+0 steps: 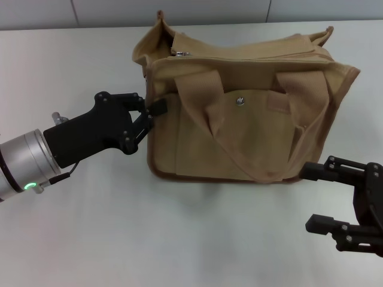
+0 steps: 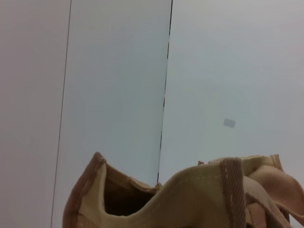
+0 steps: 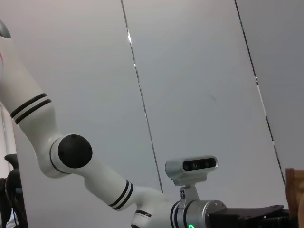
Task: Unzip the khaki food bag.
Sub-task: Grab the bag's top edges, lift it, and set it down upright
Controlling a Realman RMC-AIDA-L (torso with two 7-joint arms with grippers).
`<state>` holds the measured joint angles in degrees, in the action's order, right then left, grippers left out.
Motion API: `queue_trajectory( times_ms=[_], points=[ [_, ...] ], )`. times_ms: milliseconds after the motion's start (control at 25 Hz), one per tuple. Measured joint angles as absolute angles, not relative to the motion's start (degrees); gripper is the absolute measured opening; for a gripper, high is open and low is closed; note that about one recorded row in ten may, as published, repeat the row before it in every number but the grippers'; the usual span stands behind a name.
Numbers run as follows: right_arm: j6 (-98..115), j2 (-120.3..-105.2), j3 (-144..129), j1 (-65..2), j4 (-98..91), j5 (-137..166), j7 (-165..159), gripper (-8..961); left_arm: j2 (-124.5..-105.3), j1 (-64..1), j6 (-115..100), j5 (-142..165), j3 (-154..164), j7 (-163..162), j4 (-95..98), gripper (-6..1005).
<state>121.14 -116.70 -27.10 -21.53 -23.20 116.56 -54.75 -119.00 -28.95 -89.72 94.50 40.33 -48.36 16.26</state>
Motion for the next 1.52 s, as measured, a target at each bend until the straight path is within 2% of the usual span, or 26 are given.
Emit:
queue_trajectory(
  times_ms=[440, 800, 1040, 1320, 1520],
  points=[
    [121.03, -116.92, -26.69, -21.86, -22.94, 116.22, -55.05, 728, -117.99, -26.5, -91.29, 86.49, 39.28, -42.81, 18.23, 82],
    [120.59, -117.55, -21.1, -23.79, -22.88, 116.05, -58.06, 728, -117.36, -27.96, -92.58, 83.45, 32.7, -44.05, 21.76, 82],
    [117.02, -118.89, -10.13, -24.49, -19.41, 115.98, -61.99, 727, -118.55, -29.44, -103.16, 83.56, 38.4, -42.91, 23.05, 83],
    [111.22, -119.15, -1.56, -24.07, -13.83, 115.88, -62.21, 727, -119.09, -30.87, -98.3, 83.01, 48.91, -28.8, 12.03, 82],
    [108.82, -119.18, -0.97, -23.99, -13.36, 115.65, -62.27, 727, -119.15, -29.5, -98.4, 83.06, 49.25, -25.6, 9.84, 82]
  ],
)
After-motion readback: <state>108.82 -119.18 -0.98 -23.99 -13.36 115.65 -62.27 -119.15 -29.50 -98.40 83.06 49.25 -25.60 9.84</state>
